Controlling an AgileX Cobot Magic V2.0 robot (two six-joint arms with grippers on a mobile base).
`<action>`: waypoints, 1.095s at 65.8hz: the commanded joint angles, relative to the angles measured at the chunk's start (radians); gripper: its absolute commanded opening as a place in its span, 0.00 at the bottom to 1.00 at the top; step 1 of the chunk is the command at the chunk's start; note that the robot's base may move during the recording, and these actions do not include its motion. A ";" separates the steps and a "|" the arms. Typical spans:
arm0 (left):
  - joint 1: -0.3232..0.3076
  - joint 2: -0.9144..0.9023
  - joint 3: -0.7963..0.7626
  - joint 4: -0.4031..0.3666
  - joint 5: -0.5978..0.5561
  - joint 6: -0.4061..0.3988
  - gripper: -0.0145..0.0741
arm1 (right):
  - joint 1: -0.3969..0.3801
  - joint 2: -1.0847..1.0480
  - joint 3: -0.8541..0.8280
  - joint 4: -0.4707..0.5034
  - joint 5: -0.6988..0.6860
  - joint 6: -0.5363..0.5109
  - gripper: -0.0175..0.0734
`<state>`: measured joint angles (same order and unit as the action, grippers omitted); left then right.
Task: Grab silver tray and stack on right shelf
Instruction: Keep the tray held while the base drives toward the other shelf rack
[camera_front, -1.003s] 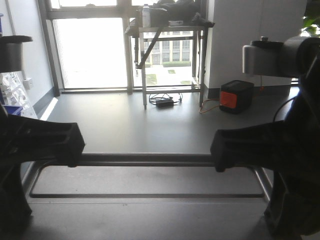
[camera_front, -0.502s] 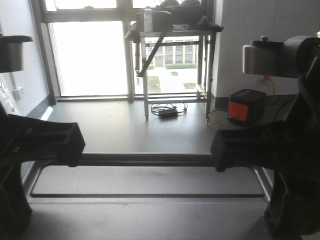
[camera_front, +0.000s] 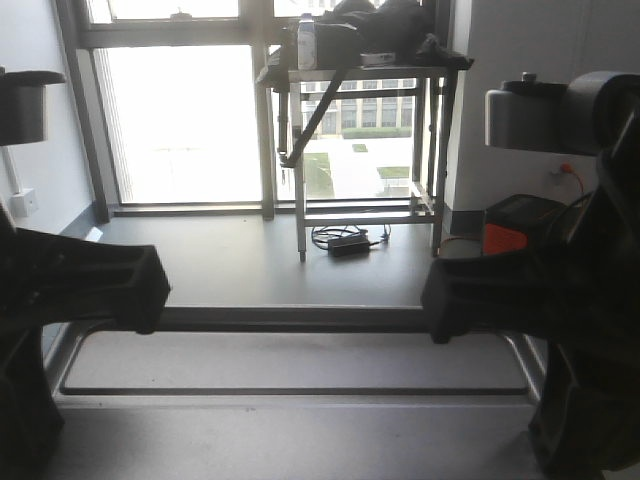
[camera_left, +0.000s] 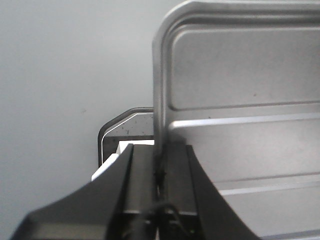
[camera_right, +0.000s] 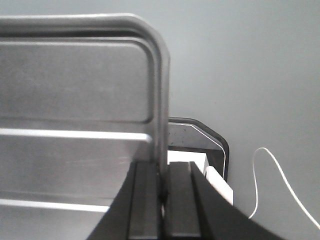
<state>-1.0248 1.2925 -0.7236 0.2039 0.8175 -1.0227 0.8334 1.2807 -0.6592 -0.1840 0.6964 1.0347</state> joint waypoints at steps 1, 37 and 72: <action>-0.008 -0.027 -0.015 0.028 0.049 0.019 0.05 | -0.004 -0.028 -0.021 -0.054 0.014 -0.009 0.26; -0.008 -0.027 -0.015 0.028 0.049 0.019 0.05 | -0.004 -0.028 -0.021 -0.054 0.014 -0.009 0.26; -0.008 -0.027 -0.015 0.028 0.049 0.019 0.05 | -0.004 -0.028 -0.021 -0.054 0.014 -0.009 0.26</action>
<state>-1.0248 1.2925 -0.7236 0.2039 0.8175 -1.0227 0.8334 1.2807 -0.6592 -0.1840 0.6964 1.0347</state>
